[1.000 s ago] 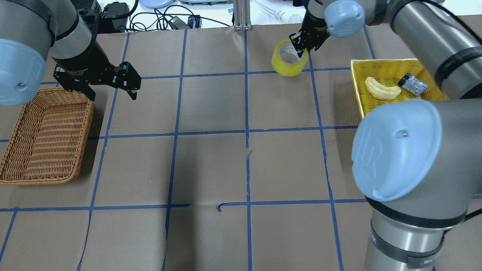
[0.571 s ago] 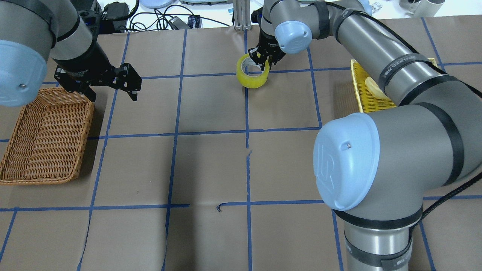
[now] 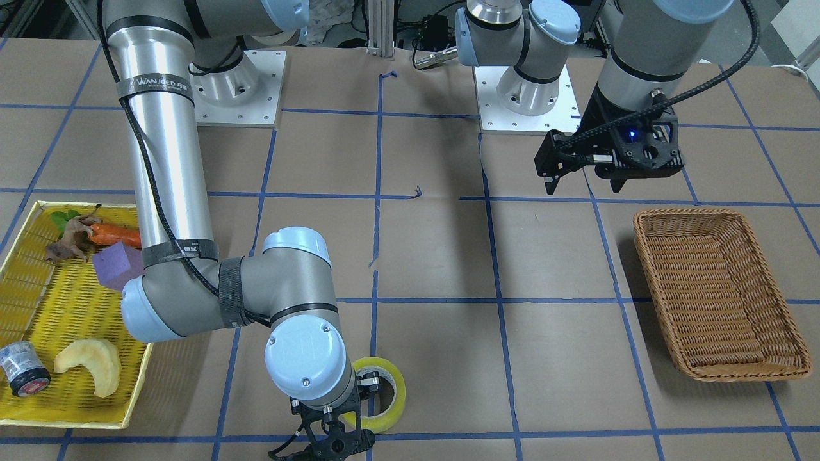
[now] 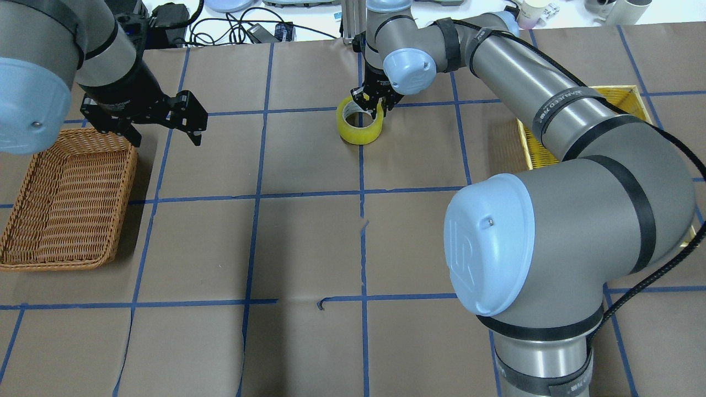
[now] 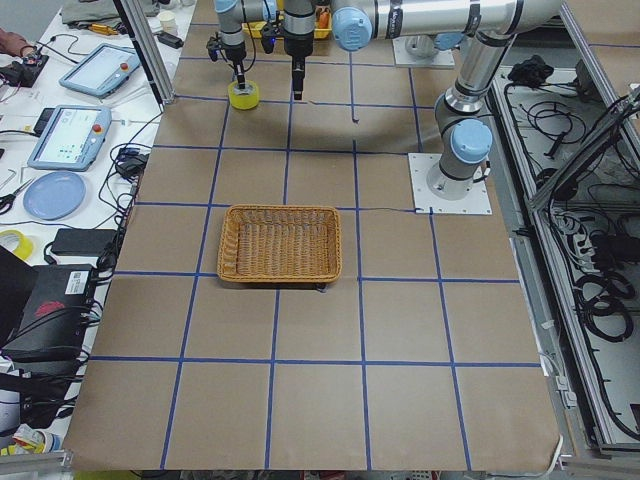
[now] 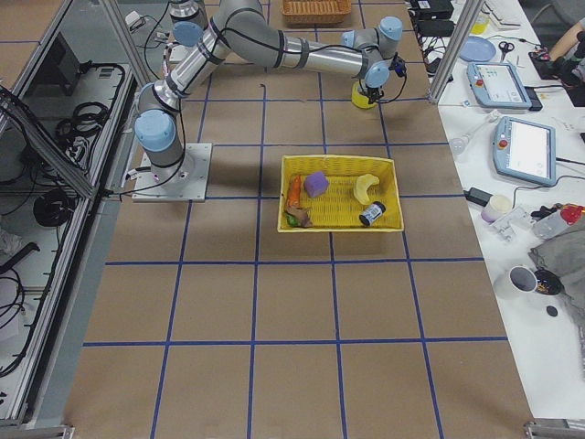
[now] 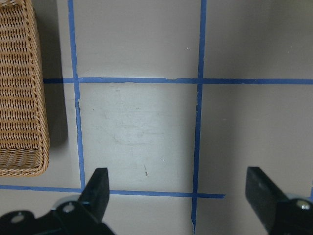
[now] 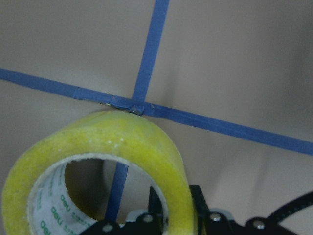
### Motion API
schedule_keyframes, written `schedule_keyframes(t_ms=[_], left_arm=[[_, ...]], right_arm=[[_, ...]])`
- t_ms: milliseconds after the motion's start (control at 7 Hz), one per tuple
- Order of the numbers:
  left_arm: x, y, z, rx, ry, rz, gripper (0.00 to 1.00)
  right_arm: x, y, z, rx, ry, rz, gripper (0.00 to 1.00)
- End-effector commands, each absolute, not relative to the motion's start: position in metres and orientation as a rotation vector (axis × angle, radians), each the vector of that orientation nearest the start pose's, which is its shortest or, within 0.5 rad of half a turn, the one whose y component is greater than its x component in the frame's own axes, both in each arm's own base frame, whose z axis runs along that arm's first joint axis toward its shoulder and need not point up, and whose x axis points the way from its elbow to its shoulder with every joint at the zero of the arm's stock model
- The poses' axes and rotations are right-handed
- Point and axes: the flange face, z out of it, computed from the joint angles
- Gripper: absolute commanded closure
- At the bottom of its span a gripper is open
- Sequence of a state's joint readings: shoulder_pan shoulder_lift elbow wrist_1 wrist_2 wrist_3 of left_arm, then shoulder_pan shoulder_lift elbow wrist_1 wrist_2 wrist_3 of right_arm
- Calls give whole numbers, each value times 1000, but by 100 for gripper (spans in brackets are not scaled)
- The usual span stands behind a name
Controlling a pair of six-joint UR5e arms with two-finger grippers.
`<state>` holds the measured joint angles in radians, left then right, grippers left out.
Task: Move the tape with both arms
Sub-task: 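Carry the tape roll toward the table center and set it down, then open and raise the right gripper while the left gripper moves toward the tape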
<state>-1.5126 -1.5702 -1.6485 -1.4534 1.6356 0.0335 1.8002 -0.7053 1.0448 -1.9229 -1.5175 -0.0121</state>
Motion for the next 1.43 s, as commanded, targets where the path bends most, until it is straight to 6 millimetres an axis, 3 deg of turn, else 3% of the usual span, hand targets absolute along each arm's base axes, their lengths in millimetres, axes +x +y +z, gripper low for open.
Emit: schedule_keyframes(t_ms=[0,143,286,429,714,1000,1143,1286], left_arm=[[-92,-518,438,-92,3079,-4,0],[-91,-540,428,-100,3081,-135,0],[-93,-563,420,-92,3074,-272,0],[-99,-575,404,-117,3104,-272,0],[-129,-617,372,-125,3218,-448,0],[-178,-652,354,-142,3239,-480,0],[-211,-666,341,-133,3249,-525,0],[-227,-680,314,-133,3256,-558,0]], right_arm=[[316,-742,213,-372,3062,-38,0],[316,-741,242,-372,3054,-93,0],[312,-730,290,-373,3051,-143,0],[304,-711,338,-366,3059,-124,0],[263,-670,403,-323,3154,-119,0],[184,-618,440,-177,3159,-74,0],[163,-580,452,-174,3162,-63,0],[159,-539,454,-169,3160,-46,0]])
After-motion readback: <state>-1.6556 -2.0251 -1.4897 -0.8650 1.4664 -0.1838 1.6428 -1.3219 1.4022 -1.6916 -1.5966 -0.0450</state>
